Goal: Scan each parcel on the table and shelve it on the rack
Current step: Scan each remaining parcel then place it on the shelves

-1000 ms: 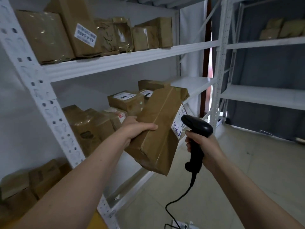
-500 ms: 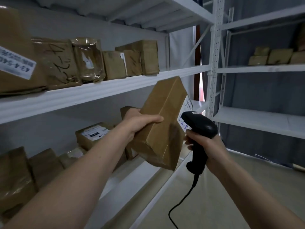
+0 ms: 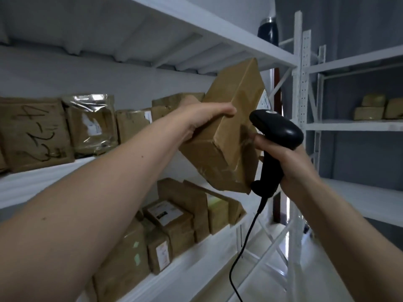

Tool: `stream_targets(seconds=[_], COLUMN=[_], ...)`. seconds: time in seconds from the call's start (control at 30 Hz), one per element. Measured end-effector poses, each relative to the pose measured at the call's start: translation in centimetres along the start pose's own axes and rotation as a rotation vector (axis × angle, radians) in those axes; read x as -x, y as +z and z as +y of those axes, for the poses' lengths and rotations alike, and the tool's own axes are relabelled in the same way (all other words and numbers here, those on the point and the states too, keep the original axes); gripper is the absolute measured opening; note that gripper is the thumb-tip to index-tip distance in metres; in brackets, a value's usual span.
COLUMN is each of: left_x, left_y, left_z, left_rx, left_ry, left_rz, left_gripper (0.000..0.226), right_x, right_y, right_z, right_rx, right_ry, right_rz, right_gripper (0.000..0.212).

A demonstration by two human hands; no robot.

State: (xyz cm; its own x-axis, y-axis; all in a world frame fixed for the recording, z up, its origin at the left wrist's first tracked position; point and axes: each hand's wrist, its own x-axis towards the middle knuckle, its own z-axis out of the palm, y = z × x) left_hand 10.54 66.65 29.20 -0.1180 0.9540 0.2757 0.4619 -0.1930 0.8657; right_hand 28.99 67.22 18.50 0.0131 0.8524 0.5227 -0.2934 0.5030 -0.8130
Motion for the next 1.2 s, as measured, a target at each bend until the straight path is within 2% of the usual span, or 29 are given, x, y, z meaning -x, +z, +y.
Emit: stream_targets(seconds=[0.1, 0.23, 0.37, 0.53, 0.6, 0.7, 0.77, 0.9, 1.1, 1.2], left_x=[-2.5, -7.2, -11.2, -14.8, -16.0, -17.4, -18.1, -18.9, -18.6, -17.7], left_y=[1.1, 3.8, 5.8, 6.9, 7.3, 7.8, 7.9, 8.2, 9.2, 9.0], left_z=[2.7, 6.3, 9.3, 11.4, 11.5, 11.0, 10.7, 11.2, 10.6, 9.6], left_rx=[-0.039, -0.162, -0.422, -0.654, -0.734, -0.784, -0.828, -0.923, -0.932, -1.060], left_ry=[-0.019, 0.039, 0.033, -0.048, -0.101, -0.178, -0.218, -0.268, -0.132, -0.119], left_rz=[0.014, 0.199, 0.406, 0.532, 0.561, 0.622, 0.623, 0.516, 0.497, 0.507], left_gripper=[0.069, 0.076, 0.092, 0.071, 0.080, 0.089, 0.082, 0.067, 0.087, 0.089], right_x=[-4.0, -9.9, -14.7, -19.0, -20.0, -20.9, -21.5, -22.5, -24.5, -25.3], right_y=[-1.3, -3.7, -5.4, -6.0, -5.9, -5.4, -5.0, -3.9, -2.7, -2.0], right_z=[0.0, 0.1, 0.4, 2.3, 3.2, 5.0, 6.3, 8.4, 9.9, 10.2], right_rx=[-0.024, -0.086, -0.140, -0.248, -0.267, -0.302, -0.335, -0.395, -0.403, -0.359], right_ry=[0.005, 0.041, 0.053, 0.095, 0.113, 0.173, 0.216, 0.279, 0.331, 0.324], right_rz=[-0.037, -0.207, -0.379, -0.485, -0.507, -0.481, -0.461, -0.453, -0.402, -0.362], right_gripper=[0.044, 0.048, 0.046, 0.035, 0.039, 0.056, 0.054, 0.048, 0.026, 0.022])
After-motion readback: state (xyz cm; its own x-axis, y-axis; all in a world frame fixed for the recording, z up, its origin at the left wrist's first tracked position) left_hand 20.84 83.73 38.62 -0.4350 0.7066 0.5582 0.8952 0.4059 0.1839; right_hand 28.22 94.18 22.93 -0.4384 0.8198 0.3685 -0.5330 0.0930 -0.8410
